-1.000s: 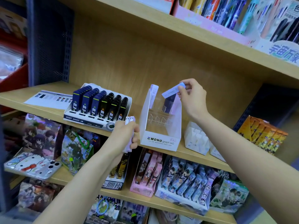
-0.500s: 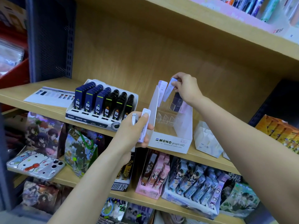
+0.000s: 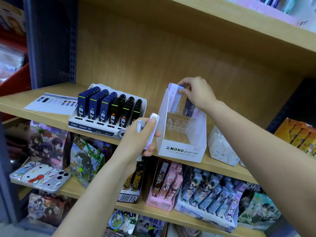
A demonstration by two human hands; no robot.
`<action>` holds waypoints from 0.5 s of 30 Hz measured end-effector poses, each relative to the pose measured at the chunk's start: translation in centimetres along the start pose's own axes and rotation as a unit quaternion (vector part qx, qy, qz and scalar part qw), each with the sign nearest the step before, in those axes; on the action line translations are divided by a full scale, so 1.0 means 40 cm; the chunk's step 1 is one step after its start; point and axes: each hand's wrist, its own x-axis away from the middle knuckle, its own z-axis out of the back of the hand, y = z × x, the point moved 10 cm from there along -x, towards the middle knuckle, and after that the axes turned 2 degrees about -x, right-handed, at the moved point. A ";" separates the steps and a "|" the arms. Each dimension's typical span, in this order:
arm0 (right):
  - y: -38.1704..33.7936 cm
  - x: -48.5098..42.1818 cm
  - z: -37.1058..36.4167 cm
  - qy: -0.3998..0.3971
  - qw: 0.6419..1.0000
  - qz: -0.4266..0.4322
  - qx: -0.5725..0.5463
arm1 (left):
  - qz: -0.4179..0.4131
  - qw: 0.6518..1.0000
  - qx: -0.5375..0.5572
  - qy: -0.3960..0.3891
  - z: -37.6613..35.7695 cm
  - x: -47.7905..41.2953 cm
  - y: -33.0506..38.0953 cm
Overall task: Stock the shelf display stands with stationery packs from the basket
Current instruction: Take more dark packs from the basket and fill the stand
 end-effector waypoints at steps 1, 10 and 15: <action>-0.001 -0.001 0.006 0.015 1.000 0.001 0.014 | 0.001 1.000 -0.001 -0.002 -0.002 0.000 -0.001; -0.017 0.032 0.017 0.054 0.997 -0.014 0.045 | 0.057 0.997 0.054 -0.026 -0.013 0.002 -0.032; -0.083 0.144 0.069 0.131 0.991 0.028 -0.026 | 0.038 0.997 0.055 -0.035 -0.008 0.003 -0.020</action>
